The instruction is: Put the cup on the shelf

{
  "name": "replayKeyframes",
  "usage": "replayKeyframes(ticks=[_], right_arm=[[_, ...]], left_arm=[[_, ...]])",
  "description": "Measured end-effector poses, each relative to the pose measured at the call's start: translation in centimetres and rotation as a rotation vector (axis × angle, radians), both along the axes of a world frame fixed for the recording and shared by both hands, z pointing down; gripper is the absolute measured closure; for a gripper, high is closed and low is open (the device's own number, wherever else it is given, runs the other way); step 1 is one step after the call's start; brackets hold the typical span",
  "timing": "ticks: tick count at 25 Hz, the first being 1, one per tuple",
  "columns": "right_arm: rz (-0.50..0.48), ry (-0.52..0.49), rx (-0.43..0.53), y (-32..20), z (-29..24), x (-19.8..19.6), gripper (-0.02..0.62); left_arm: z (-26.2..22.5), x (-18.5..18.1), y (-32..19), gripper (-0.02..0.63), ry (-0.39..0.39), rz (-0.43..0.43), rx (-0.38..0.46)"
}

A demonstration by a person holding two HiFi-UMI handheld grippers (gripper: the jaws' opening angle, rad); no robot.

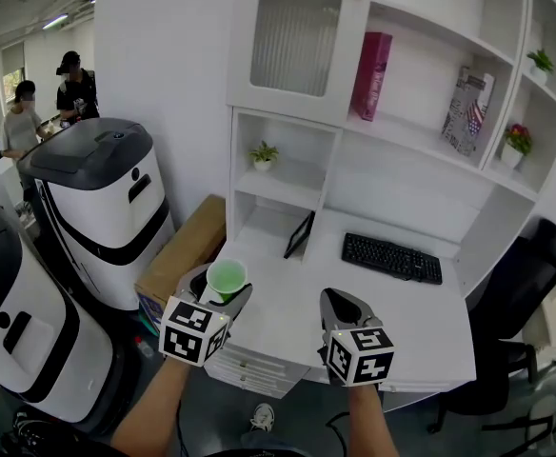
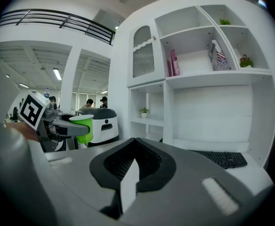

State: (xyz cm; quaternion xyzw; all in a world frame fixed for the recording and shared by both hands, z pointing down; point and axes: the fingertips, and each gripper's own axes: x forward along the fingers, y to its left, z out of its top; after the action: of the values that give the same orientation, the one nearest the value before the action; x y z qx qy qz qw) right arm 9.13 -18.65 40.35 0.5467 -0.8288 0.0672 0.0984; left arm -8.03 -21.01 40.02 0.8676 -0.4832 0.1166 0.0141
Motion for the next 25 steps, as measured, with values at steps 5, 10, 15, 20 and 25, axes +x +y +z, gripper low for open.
replayKeyframes(ticks=[5,10,15,20,25], right_arm=[[-0.016,0.001,0.001,-4.1,-0.5,0.3,0.572],[-0.025,-0.009,-0.008,-8.0,-0.6,0.9,0.572],[-0.032,-0.014,-0.012,-11.5,-0.9,1.7,0.572],[-0.036,-0.017,-0.004,-14.5,-1.3,2.6,0.572],[-0.033,-0.03,0.0,-17.1,-1.4,3.5,0.572]], left_arm=[[-0.5,0.4,-4.1,0.293,-0.002,-0.01,0.0],[-0.9,1.1,-7.8,0.293,-0.002,-0.016,-0.001],[-0.7,2.1,-11.1,0.293,-0.004,-0.02,-0.01],[-1.0,3.2,-14.1,0.293,-0.009,-0.021,-0.01],[-1.1,4.5,-16.7,0.293,-0.014,-0.012,-0.01]])
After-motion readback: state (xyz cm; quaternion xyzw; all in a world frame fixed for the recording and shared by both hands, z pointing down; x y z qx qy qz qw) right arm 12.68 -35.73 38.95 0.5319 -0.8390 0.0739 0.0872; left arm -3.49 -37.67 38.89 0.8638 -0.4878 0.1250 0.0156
